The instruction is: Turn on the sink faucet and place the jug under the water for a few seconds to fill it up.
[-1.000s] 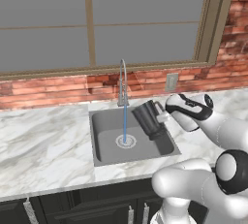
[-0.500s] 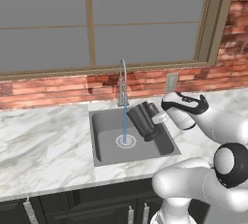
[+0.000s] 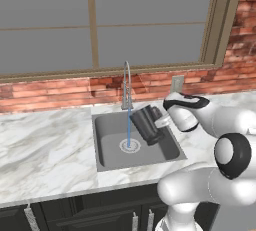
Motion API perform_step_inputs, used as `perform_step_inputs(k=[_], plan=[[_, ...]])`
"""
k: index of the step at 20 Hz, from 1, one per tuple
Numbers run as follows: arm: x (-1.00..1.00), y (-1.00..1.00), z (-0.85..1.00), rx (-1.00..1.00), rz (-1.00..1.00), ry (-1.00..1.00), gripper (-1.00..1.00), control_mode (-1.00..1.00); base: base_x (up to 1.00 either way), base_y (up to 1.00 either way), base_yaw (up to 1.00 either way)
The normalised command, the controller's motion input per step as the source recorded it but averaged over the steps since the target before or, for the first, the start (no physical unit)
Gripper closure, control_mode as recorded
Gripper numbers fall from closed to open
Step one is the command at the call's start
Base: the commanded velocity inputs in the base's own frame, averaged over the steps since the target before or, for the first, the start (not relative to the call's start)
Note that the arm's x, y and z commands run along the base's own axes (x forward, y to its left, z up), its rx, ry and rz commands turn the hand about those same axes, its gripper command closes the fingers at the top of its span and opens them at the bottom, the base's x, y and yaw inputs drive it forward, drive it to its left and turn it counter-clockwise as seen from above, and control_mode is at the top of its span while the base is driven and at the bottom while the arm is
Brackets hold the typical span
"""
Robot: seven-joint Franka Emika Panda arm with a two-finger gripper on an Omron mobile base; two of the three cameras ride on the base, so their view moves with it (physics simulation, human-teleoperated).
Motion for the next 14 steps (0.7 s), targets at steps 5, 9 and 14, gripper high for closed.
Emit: perform_step_inputs(k=[5,9,14], plan=[[0.27,0.0,-0.09,0.0,0.0,0.0,1.0,-1.0,0.0,0.0,0.0],[0.02,0.0,-0.28,0.0,0.0,0.0,1.0,-1.0,0.0,0.0,0.0],[0.04,0.0,-0.16,0.0,0.0,0.0,1.0,-1.0,0.0,0.0,0.0]])
